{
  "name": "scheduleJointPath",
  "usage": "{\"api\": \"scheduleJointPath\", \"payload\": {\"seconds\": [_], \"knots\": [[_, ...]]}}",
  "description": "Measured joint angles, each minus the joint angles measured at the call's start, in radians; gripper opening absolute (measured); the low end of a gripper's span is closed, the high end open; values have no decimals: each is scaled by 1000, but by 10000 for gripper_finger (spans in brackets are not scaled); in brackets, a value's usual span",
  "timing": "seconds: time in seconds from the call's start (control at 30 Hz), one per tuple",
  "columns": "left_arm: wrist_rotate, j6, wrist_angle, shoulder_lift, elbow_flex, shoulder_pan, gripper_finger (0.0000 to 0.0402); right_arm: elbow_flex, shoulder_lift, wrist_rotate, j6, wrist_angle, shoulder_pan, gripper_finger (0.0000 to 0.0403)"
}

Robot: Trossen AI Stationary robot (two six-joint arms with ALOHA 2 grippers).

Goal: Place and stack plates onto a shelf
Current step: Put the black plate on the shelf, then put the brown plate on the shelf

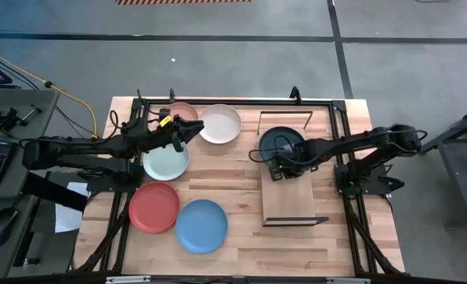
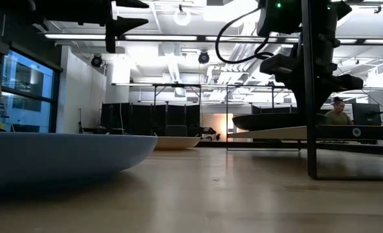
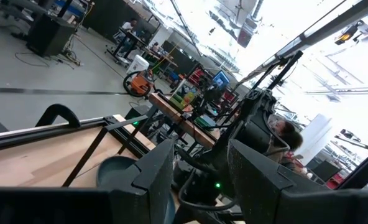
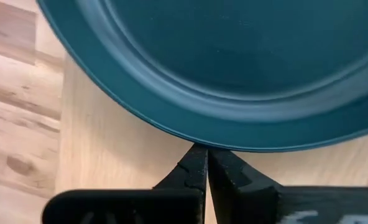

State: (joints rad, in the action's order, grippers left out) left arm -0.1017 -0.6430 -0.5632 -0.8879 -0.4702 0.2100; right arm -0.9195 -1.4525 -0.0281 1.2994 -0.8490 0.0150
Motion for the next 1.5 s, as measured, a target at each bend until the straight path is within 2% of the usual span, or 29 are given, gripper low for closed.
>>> {"api": "scheduleJointPath", "payload": {"seconds": [0.37,0.53,0.63,0.73,0.93,1.03,1.17,1.27,1.37,1.43,1.5], "knots": [[-12,1,20,0,0,0,142,0,0,-28,-56,-56,-36,0],[-12,11,23,3,0,0,142,1,38,-3,-119,-192,-35,0],[11,35,26,23,0,8,142,1,118,-5,-130,-330,-25,0],[45,34,75,59,-1,33,142,1,238,-51,-141,-422,-1,0],[56,27,234,152,-1,73,142,1,477,-122,-223,-354,39,0],[57,27,270,184,-1,78,142,22,559,-186,-259,-186,53,0],[57,27,296,204,-1,78,142,127,612,-215,-353,180,60,0],[72,27,301,207,-1,77,142,252,600,-206,-420,515,60,0],[80,43,313,207,-1,77,142,366,559,-206,-513,932,56,0],[92,78,312,207,-1,77,142,411,526,-209,-587,1198,48,0],[99,112,313,207,-1,74,142,423,494,-212,-657,1380,37,0]]}}
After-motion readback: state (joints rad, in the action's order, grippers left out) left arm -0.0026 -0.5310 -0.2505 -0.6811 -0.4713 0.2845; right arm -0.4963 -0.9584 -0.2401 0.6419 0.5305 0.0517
